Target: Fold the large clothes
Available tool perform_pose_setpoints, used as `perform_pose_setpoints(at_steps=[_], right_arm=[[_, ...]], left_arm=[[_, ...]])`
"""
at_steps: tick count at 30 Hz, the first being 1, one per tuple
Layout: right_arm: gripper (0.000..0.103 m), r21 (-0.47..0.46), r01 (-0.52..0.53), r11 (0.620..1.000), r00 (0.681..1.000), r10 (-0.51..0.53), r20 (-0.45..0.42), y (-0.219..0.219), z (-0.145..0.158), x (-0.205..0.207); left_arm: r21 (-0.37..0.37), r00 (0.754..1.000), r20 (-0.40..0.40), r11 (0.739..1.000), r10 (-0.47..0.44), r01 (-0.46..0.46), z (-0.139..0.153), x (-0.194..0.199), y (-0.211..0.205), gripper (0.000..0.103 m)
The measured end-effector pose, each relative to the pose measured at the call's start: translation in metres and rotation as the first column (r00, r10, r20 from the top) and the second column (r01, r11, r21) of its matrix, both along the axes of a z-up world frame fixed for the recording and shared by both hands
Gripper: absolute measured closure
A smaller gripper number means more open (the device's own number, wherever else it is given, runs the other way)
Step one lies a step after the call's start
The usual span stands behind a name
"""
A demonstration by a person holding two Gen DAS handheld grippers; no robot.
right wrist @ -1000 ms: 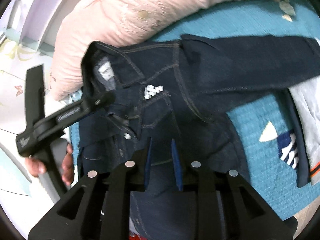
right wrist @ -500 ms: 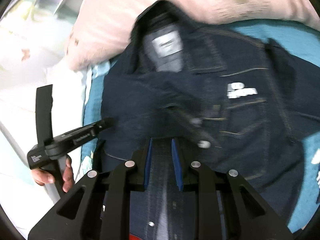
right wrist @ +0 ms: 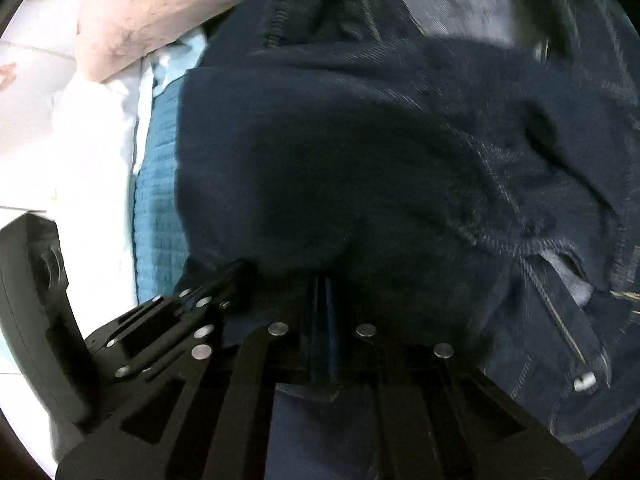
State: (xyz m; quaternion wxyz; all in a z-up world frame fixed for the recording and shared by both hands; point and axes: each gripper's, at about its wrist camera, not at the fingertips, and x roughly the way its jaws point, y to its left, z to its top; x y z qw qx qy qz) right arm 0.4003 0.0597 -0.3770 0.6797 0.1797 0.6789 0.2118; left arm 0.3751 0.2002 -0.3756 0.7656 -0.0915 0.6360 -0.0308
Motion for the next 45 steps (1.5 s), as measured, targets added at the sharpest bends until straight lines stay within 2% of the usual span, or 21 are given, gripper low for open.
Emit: perform_pose_setpoints(at_steps=[1,2,3,4,7,8,11,15,17,19,22,25,30,33,34,35,36,38,39,42,45], right_arm=[[0.103,0.035,0.023,0.999,0.999,-0.022,-0.025,-0.009,-0.001,0.000],[0.103,0.027,0.019,0.999,0.999,-0.018,-0.035,-0.017,0.000,0.001],[0.103,-0.007,0.008,1.000,1.000,-0.008,-0.021,-0.024,0.004,0.000],[0.103,-0.088,-0.002,0.996,1.000,0.004,0.026,-0.037,0.012,-0.001],[0.103,-0.190,0.019,0.982,0.998,-0.007,0.064,-0.076,0.021,-0.001],[0.103,-0.195,0.025,0.980,0.998,-0.013,0.066,-0.087,0.019,0.000],[0.103,-0.104,0.056,0.993,0.998,-0.053,0.027,-0.111,0.001,-0.002],[0.103,-0.103,0.113,0.988,0.994,-0.112,0.016,-0.112,-0.016,-0.003],[0.103,-0.143,0.087,0.986,0.996,-0.087,0.006,-0.107,-0.004,-0.001],[0.101,-0.150,0.073,0.986,0.997,-0.075,-0.010,-0.102,0.017,-0.002],[0.101,-0.103,0.040,0.994,0.996,-0.031,0.088,-0.086,0.055,0.001],[0.101,-0.067,0.035,0.997,0.992,-0.027,0.121,-0.066,0.067,0.020],[0.101,-0.044,0.055,0.998,0.993,-0.050,0.106,-0.046,0.050,0.050],[0.103,-0.136,0.071,0.988,0.995,-0.061,0.080,-0.046,0.025,0.067],[0.103,-0.142,0.080,0.987,0.996,-0.074,0.047,-0.054,0.011,0.071],[0.103,-0.116,0.095,0.989,0.995,-0.093,0.022,-0.061,0.006,0.072],[0.103,-0.077,0.097,0.992,0.995,-0.097,-0.004,-0.073,0.006,0.072],[0.103,-0.242,0.033,0.970,0.998,-0.019,0.059,-0.083,0.017,0.067],[0.103,-0.300,0.016,0.954,0.997,0.006,0.074,-0.088,0.019,0.066],[0.103,-0.222,0.045,0.974,0.999,-0.044,0.008,-0.120,0.004,0.067],[0.103,-0.232,0.071,0.970,0.997,-0.061,0.049,-0.120,-0.014,0.070]], left_arm=[[-0.014,1.000,0.002,1.000,0.005,-0.005,0.001,-0.002,0.003,0.101],[-0.029,1.000,-0.001,1.000,0.013,-0.013,0.002,-0.002,0.008,0.101],[-0.023,1.000,-0.006,1.000,0.016,-0.016,0.004,-0.003,0.009,0.101],[-0.004,1.000,-0.007,1.000,0.013,-0.013,0.006,-0.004,0.009,0.101],[0.041,1.000,0.009,0.999,0.008,-0.008,0.011,-0.009,0.011,0.101],[0.025,1.000,0.012,0.999,0.022,-0.023,0.012,-0.012,0.014,0.101],[-0.004,0.999,0.007,0.999,0.045,-0.045,0.008,-0.013,0.021,0.101],[0.020,0.999,-0.012,0.999,0.033,-0.033,0.003,-0.011,0.025,0.101],[0.026,1.000,-0.012,1.000,0.017,-0.016,0.015,-0.009,0.016,0.103],[-0.049,1.000,0.020,0.999,0.001,0.000,0.032,-0.010,0.013,0.103],[-0.021,0.994,0.103,0.999,-0.044,0.046,0.062,-0.002,0.003,0.103],[-0.015,0.994,0.107,0.999,-0.034,0.036,0.067,0.016,0.002,0.103],[0.038,0.994,0.100,0.999,0.034,-0.038,0.050,0.058,0.011,0.103],[0.117,0.996,0.015,0.989,0.091,-0.092,0.014,0.078,0.024,0.103],[0.102,0.996,0.002,0.991,0.092,-0.092,0.005,0.079,0.028,0.103],[0.106,0.996,0.011,0.991,0.086,-0.087,0.007,0.078,0.027,0.103],[0.149,0.997,0.014,0.986,0.072,-0.073,0.014,0.077,0.023,0.103],[0.247,1.000,0.024,0.969,0.019,-0.025,0.020,0.072,0.016,0.103],[0.244,1.000,0.024,0.970,0.010,-0.016,0.019,0.071,0.017,0.103],[0.189,0.999,0.021,0.981,0.050,-0.053,0.009,0.072,0.026,0.101],[0.231,0.999,0.032,0.972,0.039,-0.045,0.004,0.072,0.024,0.101]])
